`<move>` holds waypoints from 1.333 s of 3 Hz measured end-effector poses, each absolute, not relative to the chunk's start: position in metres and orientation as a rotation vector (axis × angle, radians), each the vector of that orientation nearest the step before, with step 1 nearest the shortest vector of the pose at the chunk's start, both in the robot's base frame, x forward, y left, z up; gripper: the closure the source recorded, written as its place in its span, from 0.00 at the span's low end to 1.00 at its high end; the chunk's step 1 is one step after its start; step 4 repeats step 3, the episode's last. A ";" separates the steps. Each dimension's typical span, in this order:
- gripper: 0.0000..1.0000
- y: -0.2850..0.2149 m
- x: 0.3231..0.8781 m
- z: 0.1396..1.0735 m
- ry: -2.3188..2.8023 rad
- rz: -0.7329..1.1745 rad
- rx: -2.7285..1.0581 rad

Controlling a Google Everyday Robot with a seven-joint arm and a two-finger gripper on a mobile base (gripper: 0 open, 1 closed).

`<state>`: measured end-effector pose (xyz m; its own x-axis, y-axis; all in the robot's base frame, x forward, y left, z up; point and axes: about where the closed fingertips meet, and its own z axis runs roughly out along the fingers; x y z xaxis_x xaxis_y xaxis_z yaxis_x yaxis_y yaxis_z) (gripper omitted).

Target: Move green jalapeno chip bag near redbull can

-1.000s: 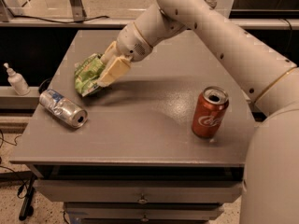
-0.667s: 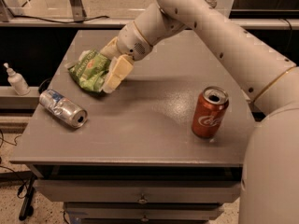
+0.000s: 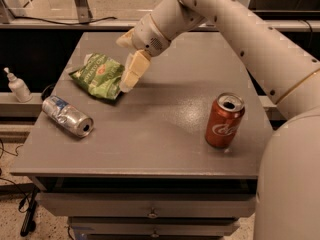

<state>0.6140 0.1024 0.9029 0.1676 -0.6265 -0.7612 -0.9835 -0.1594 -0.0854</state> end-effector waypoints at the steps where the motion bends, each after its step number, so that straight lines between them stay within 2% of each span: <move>1: 0.00 0.070 0.645 0.919 1.560 0.673 -1.782; 2: 0.00 0.028 0.684 0.951 1.586 0.530 -1.640; 4: 0.00 0.028 0.684 0.951 1.586 0.530 -1.640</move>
Offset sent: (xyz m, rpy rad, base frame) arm 0.1180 -0.1446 0.0929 0.0601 -0.2810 -0.4441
